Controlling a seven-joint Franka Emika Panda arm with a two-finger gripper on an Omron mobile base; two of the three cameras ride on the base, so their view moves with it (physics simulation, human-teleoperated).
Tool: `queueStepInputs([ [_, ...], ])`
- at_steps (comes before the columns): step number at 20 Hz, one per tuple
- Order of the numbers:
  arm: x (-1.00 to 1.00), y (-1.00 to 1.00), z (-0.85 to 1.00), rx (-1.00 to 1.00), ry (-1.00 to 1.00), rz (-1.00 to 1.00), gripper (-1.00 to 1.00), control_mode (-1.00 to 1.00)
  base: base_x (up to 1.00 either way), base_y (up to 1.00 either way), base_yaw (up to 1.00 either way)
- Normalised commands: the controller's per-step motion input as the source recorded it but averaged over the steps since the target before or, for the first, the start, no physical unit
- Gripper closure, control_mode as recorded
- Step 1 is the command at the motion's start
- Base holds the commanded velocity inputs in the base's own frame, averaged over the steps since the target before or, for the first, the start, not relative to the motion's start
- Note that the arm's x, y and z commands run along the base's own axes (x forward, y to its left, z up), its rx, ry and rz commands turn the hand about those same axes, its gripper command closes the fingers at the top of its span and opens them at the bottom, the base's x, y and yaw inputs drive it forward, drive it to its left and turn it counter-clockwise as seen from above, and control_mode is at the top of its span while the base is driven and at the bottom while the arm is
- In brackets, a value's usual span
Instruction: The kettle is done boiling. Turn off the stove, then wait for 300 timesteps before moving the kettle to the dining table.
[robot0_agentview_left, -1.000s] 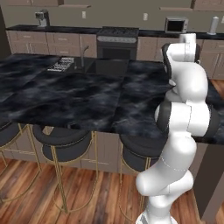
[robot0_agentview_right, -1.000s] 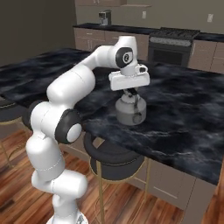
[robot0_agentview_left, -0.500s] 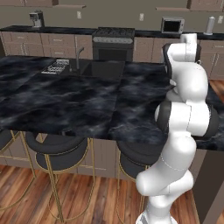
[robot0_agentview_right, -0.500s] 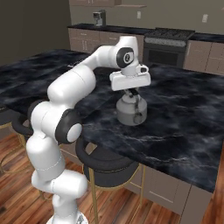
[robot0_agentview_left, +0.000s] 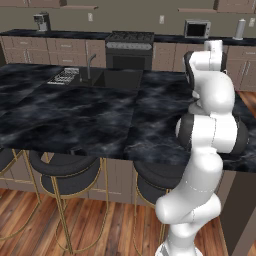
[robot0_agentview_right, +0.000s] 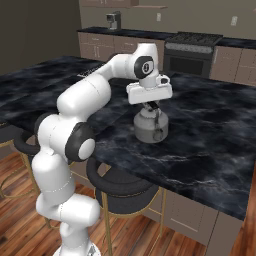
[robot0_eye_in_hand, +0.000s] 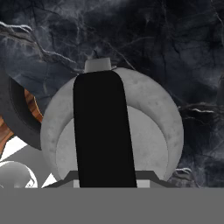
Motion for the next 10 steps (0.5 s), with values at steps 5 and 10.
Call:
queueStepInputs([
  [5,0.36,0.01,-0.15,0.01,0.00,0.00,1.00,-1.00,0.00,0.00,0.00],
  [10,0.42,0.06,-0.17,0.01,0.00,0.00,1.00,-1.00,0.00,0.00,0.00],
])
